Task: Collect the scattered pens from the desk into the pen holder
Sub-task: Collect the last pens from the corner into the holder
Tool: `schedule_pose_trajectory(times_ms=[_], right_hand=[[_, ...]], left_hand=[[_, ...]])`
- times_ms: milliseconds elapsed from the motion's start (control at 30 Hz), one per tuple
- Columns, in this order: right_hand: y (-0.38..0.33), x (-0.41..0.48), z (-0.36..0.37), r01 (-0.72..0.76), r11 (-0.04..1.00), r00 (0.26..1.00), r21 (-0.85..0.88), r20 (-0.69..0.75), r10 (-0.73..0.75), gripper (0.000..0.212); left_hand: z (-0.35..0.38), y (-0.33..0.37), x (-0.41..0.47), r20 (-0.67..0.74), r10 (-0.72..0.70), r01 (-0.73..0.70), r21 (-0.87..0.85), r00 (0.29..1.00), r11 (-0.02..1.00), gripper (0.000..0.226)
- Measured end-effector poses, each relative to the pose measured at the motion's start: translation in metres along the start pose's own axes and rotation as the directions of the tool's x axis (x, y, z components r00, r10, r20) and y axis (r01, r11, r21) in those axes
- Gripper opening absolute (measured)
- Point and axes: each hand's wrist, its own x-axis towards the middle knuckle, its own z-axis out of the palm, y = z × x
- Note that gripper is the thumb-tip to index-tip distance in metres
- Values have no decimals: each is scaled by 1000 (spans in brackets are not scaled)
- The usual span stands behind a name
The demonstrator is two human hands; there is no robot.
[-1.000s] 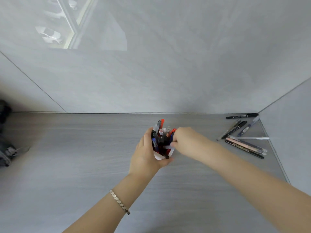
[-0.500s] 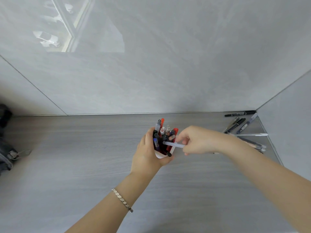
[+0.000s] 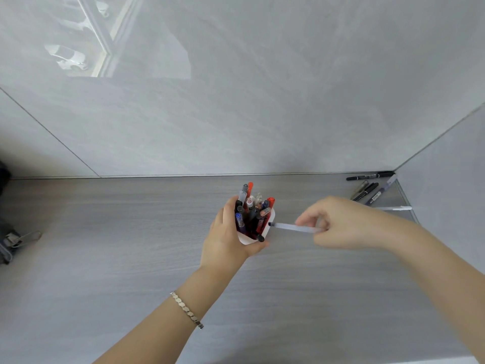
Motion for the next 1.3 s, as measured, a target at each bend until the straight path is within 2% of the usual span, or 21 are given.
schedule_pose_trajectory(times_ms=[67, 133, 200, 267, 367, 467, 600, 667, 733, 767, 800, 867, 933, 1000, 1100, 1167, 1200, 1300], right_hand=[[-8, 5, 2, 50, 998, 997, -28, -61, -52, 36], [-14, 12, 6, 85, 996, 965, 35, -251, -74, 30], [-17, 22, 16, 119, 991, 873, 53, -481, -79, 27], [-19, 34, 34, 153, 988, 806, 38, -584, -102, 36], [-29, 51, 69, 235, 971, 809, 50, -563, -167, 53], [-32, 61, 103, 217, 976, 790, -34, -581, -196, 69], [-25, 60, 122, 202, 979, 734, 41, -668, -124, 71], [-23, 60, 117, 222, 965, 789, 140, -607, -94, 75], [-26, 56, 107, 241, 941, 847, 236, -525, -85, 71], [-27, 52, 104, 277, 912, 848, 303, -523, -84, 64], [-26, 47, 101, 313, 879, 825, 360, -561, -64, 57], [-8, 39, 101, 350, 839, 730, 417, -682, 34, 45], [30, 30, 101, 256, 854, 668, 454, -721, 183, 36], [82, 24, 100, 57, 877, 653, 477, -682, 328, 32], [159, 17, 94, -260, 860, 631, 439, -597, 496, 33], [201, 15, 86, -375, 856, 612, 356, -598, 517, 36], [217, 16, 83, -407, 867, 626, 287, -604, 494, 38], [247, 22, 78, -415, 907, 721, 76, -581, 378, 41]], left_hand=[[-1, 0, 0, 5, 9, -9, 3, 1000, 1000, 99], [-3, 0, -3, 37, 37, -38, 21, 999, 999, 111], [-10, -1, -7, 82, 77, -80, 34, 994, 996, 118], [-19, -3, -7, 123, 98, -101, 17, 988, 995, 116], [-30, -9, 4, 205, 100, -100, -9, 974, 995, 119], [-31, -9, 17, 330, 141, -114, -101, 933, 988, 117], [-24, -10, 25, 437, 152, -89, -161, 887, 983, 107], [-21, -12, 27, 447, 160, -87, -180, 880, 980, 110], [-19, -15, 27, 436, 173, -90, -205, 883, 975, 111], [-19, -14, 27, 428, 170, -89, -203, 888, 975, 109], [-19, -12, 27, 416, 162, -81, -205, 895, 975, 104], [-19, -8, 25, 372, 143, -68, -209, 917, 976, 82], [-19, 1, 22, 341, 118, -41, -226, 932, 973, 73], [-14, 7, 19, 317, 97, -22, -233, 943, 972, 78], [-1, 19, 14, 291, 80, -7, -245, 954, 970, 83], [12, 31, 8, 255, 59, 1, -228, 965, 974, 83], [21, 37, 5, 240, 58, -7, -207, 969, 978, 83], [47, 59, 0, 208, 26, 11, -174, 978, 985, 88]])
